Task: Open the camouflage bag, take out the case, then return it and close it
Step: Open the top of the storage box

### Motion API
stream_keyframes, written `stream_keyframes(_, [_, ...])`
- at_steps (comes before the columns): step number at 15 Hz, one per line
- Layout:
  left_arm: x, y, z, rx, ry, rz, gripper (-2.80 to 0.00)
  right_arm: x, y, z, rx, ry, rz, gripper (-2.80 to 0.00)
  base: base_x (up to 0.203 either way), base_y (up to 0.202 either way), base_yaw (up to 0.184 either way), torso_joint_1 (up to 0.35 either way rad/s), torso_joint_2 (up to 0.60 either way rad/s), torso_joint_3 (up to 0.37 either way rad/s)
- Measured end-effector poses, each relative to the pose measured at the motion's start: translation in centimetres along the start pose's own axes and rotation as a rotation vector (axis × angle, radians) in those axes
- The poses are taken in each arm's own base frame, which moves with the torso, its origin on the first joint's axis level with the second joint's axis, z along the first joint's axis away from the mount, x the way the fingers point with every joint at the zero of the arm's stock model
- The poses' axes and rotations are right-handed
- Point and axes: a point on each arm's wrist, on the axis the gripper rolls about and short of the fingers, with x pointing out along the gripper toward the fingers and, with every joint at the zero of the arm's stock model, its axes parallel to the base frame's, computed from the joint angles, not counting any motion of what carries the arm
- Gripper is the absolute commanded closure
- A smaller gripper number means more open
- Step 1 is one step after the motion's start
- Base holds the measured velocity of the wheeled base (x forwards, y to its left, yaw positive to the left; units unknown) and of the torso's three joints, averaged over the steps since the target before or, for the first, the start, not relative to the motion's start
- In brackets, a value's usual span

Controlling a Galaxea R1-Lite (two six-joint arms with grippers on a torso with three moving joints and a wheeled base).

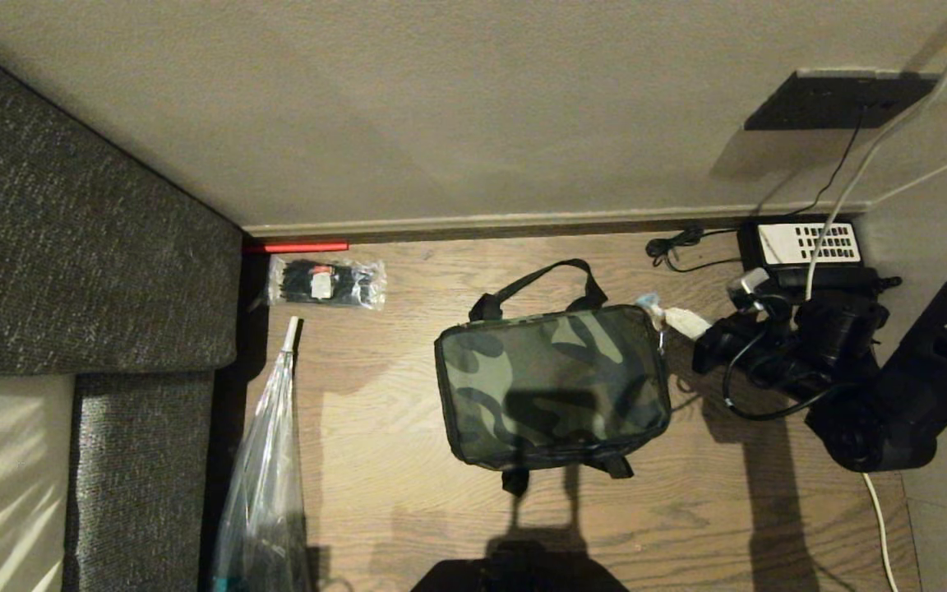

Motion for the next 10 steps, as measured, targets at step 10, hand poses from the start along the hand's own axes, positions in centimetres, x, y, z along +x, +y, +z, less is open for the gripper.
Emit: stream_keyframes(10, [0.0, 0.0, 0.0, 0.001, 0.0, 0.0, 0.0, 2.5, -0.3, 2.1, 0.01, -0.115, 0.012, 0.0, 0.0, 0.0, 0.0, 0.0, 0.0, 0.0])
